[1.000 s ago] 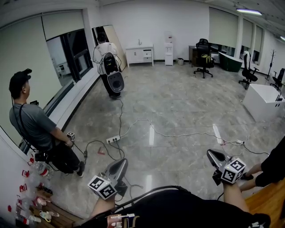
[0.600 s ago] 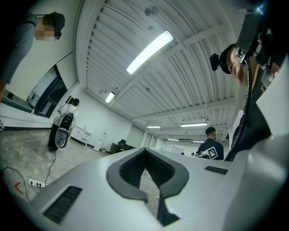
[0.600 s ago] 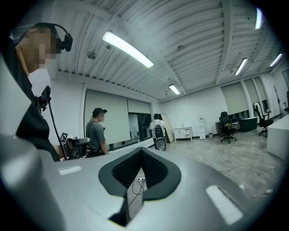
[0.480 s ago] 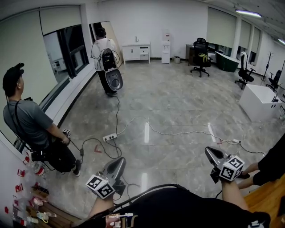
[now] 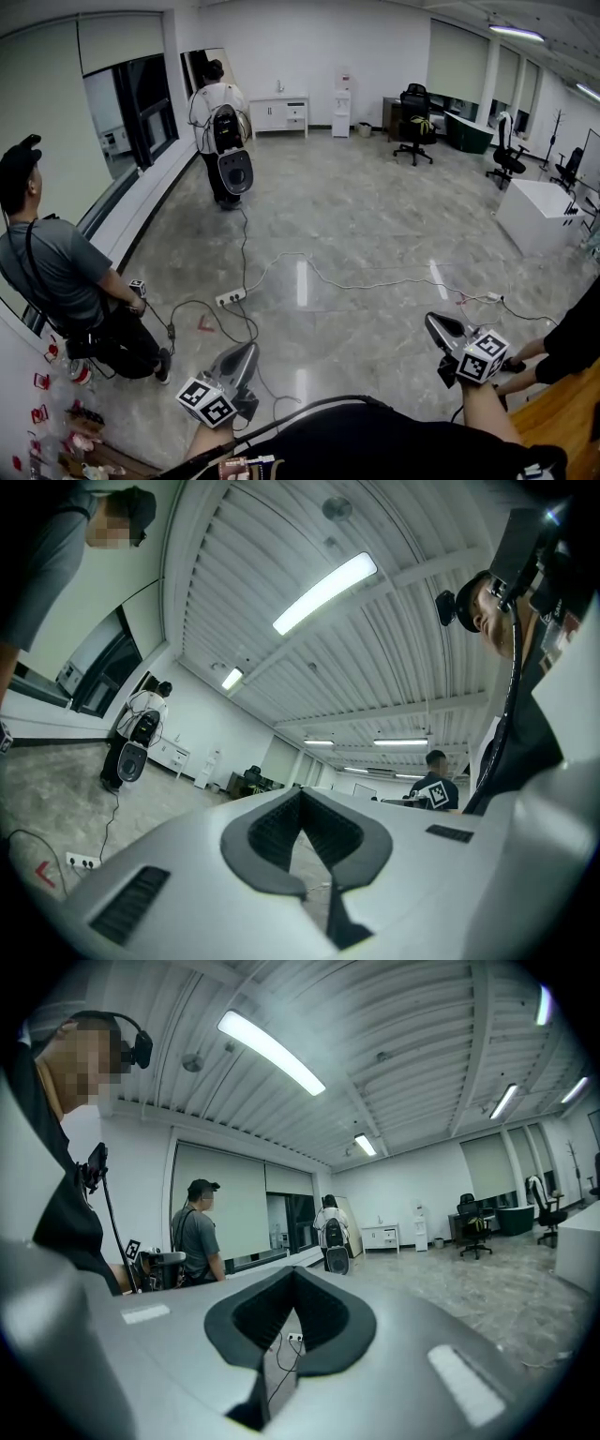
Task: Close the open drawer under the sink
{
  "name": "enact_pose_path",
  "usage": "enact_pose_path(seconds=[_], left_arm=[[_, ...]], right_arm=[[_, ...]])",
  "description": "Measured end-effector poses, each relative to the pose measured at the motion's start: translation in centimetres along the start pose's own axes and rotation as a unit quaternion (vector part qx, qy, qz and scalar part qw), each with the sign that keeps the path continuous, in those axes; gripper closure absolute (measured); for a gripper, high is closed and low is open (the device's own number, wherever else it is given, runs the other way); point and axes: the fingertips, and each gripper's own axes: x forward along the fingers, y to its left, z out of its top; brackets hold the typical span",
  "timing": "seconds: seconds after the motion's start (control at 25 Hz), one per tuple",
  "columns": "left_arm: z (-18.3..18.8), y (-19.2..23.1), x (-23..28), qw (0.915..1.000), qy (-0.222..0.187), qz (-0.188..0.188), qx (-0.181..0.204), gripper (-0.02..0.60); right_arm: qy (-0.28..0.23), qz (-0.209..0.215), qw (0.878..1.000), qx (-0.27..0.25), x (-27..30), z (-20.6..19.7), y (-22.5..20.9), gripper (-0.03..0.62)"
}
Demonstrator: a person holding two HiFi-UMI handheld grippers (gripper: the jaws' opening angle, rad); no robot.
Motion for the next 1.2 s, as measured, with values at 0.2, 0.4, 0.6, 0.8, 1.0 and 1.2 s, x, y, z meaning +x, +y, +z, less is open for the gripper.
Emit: enact_pose_path(seconds=[0.2, 0.4, 0.6, 0.8, 1.0, 1.2], left_arm=[[0.0, 2.2, -0.3, 0.9999, 0.013, -0.006, -0.007, 0.583], [-0.4, 2.4, 1.5, 0.9996, 0.022, -0.012, -0.008, 0.583], [-1.2, 2.4, 4.2, 0.9995, 0.032, 0.002, 0.0, 0.583], [-1.0, 2.1, 10.2, 0.9992, 0.021, 0.028, 0.017, 0.583], [-1.7, 0.8, 18.2, 0.9991, 0.011, 0.036, 0.021, 0.583], [-2.8, -0.9, 25.6, 0.999, -0.01, 0.041, 0.012, 0.583]], right_arm=[[0.007, -0.012, 1.0, 0.008, 1.4, -0.7, 0.9, 0.595], [0.013, -0.015, 1.0, 0.021, 2.1, -1.3, -0.8, 0.595], [-0.007, 0.002, 0.998, 0.058, 3.7, -1.5, -4.7, 0.595], [-0.017, 0.035, 0.998, 0.058, 5.6, -0.1, -11.5, 0.595], [-0.029, 0.053, 0.997, 0.051, 6.6, 2.6, -19.8, 0.595], [-0.02, 0.059, 0.997, 0.034, 6.1, 3.6, -27.7, 0.595]])
